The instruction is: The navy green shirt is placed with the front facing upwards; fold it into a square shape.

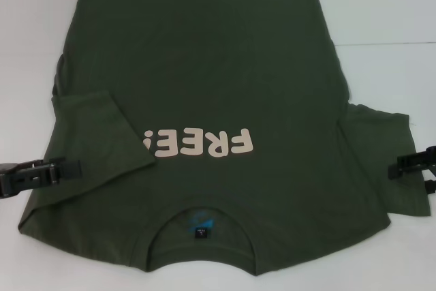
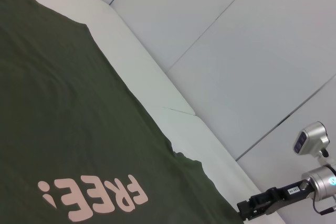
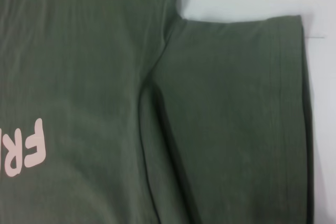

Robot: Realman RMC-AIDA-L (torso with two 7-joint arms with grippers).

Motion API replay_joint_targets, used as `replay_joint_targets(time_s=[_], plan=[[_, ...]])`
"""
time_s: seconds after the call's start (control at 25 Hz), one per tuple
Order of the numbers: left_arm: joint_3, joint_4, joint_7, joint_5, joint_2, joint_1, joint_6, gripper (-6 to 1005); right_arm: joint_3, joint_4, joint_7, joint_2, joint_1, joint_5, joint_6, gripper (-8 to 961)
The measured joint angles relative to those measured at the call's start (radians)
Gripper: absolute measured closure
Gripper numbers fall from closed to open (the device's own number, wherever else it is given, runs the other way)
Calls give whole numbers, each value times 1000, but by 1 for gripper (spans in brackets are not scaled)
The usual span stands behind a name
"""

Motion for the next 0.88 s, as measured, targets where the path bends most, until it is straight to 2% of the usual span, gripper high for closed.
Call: replay_joint_targets(time_s=[0.28, 0.4, 0.88], plan=[[0, -1, 0, 0, 0, -4, -1, 152, 0, 14, -4, -1, -2, 2, 4, 71], [0, -1, 0, 0, 0, -4, -1, 152, 0, 14, -4, -1, -2, 2, 5, 272], [-3, -1, 0, 0, 0, -4, -2, 153, 0, 9, -14, 1, -2, 2, 6, 560]])
